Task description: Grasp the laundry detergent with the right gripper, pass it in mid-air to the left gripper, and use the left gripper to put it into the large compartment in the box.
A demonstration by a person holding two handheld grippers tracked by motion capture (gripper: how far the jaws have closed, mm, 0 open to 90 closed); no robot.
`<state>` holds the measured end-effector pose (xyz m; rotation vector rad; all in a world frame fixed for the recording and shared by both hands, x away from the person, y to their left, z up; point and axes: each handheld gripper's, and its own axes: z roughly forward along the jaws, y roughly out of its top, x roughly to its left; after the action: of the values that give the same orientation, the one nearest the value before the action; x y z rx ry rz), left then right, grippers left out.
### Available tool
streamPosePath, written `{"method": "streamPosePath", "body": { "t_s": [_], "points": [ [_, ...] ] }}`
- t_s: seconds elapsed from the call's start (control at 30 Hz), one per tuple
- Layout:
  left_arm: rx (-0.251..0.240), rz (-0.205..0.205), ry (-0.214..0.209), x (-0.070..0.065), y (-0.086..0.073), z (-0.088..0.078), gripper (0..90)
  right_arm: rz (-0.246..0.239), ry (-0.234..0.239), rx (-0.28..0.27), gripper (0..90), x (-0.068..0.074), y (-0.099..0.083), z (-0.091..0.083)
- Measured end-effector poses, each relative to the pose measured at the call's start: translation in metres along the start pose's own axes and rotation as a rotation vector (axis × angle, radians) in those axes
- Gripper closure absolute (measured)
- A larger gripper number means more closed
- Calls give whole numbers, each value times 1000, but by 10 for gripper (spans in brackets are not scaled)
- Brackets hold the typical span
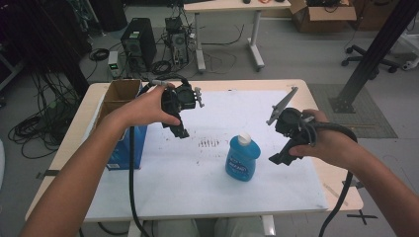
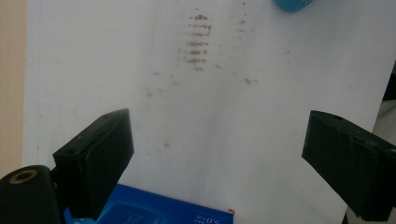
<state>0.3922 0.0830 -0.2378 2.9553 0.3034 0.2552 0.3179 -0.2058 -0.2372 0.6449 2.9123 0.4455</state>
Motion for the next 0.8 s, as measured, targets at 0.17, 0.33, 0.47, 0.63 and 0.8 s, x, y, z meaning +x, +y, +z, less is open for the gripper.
{"method": "streamPosePath", "body": {
  "t_s": [0.17, 0.33, 0.47, 0.63, 0.8],
  "points": [
    [0, -8, 6, 0, 0, 0, 72, 2, -1, -10, 84, 0, -1, -2],
    [-4, -7, 7, -1, 2, -1, 65, 13, 6, -17, 74, 2, -4, -4],
    [-4, -6, 9, -1, 3, -1, 65, 26, 23, -34, 62, 3, -5, -3],
    [-9, -9, 11, -2, 3, -1, 66, 53, 42, -59, 51, 5, -7, -3],
    [-13, -8, 14, -2, 4, -1, 66, 65, 47, -72, 51, 5, -11, -1]
  ]
}}
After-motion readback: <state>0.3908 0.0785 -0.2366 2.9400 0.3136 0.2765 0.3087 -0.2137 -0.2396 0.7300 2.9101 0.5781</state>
